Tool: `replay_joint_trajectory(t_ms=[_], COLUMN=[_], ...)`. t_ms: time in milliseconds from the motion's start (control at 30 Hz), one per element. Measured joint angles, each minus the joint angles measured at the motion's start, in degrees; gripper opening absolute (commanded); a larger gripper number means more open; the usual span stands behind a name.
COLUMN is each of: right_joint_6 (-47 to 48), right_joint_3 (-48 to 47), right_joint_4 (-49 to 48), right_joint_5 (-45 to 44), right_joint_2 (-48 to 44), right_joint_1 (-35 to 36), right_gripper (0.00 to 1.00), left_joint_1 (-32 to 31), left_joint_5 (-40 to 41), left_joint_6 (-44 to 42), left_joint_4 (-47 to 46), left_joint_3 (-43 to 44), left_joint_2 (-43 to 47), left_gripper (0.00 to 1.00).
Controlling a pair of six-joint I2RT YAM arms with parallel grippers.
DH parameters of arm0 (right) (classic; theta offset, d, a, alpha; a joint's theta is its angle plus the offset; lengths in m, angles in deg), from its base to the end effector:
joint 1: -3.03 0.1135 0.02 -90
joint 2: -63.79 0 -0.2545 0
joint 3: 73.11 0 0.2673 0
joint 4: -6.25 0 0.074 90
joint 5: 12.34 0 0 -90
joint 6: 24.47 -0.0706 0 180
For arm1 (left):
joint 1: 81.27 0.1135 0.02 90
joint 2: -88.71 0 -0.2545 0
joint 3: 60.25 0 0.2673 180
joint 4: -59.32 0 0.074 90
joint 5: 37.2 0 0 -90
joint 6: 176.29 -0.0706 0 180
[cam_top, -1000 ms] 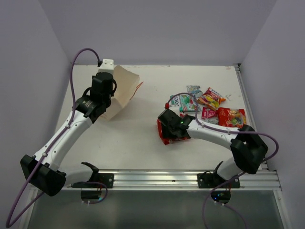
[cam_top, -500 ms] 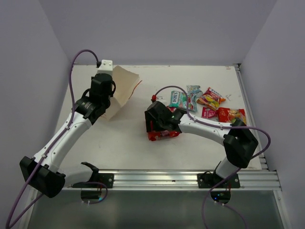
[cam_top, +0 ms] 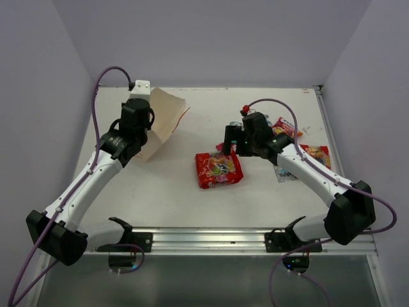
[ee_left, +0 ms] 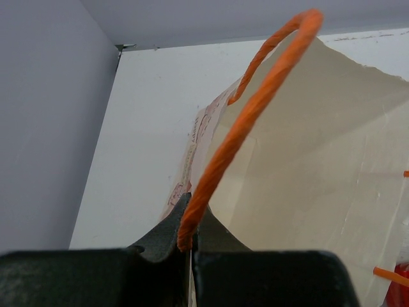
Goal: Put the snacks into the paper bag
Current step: Pick up the snack from the center of the board.
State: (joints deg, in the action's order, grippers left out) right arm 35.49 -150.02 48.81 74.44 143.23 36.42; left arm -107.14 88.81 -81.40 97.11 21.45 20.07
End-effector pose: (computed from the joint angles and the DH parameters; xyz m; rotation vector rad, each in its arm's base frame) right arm 0.2881 0.1851 0.2496 -0.0424 2.4061 0.4653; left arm 0.2941 -0.0965 0.3561 -0.0426 1.9249 0.2706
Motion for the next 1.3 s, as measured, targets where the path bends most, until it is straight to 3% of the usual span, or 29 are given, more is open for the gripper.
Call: replay_joint_trajectory(t_ms=[333, 867, 1100, 1167, 1300], right_joint_6=[1.1, -0.9, -2.1, -2.6, -3.1], right_joint_3=[10.3, 19.1, 21.5, 22.1, 22.3], right_joint_4=[-5.7, -24.5, -32.8, -34.2, -35.8], right_joint_5=[15.3, 30.7, 36.0, 37.1, 38.7], right_joint_2=[0.9, 12.7, 14.7, 14.7, 14.4], right_joint_1=[-10.7, -14.6, -14.6, -14.7, -14.7], right_gripper=[0.99, 0.98, 0.61, 0.56, 0.33], left_joint_1=[0.0, 0.3, 0.4, 0.4, 0.5], left_joint_5=[0.0, 0.0, 0.0, -0.1, -0.3], left_joint_6=[0.0, 0.0, 0.0, 0.0, 0.0], left_joint_4=[0.0, 0.0, 0.0, 0.0, 0.0], left_joint_3=[0.0, -0.1, -0.1, -0.1, -0.1], left_joint_2=[0.0, 0.0, 0.0, 0.0, 0.0], left_gripper=[0.0, 0.0, 0.0, 0.0, 0.0])
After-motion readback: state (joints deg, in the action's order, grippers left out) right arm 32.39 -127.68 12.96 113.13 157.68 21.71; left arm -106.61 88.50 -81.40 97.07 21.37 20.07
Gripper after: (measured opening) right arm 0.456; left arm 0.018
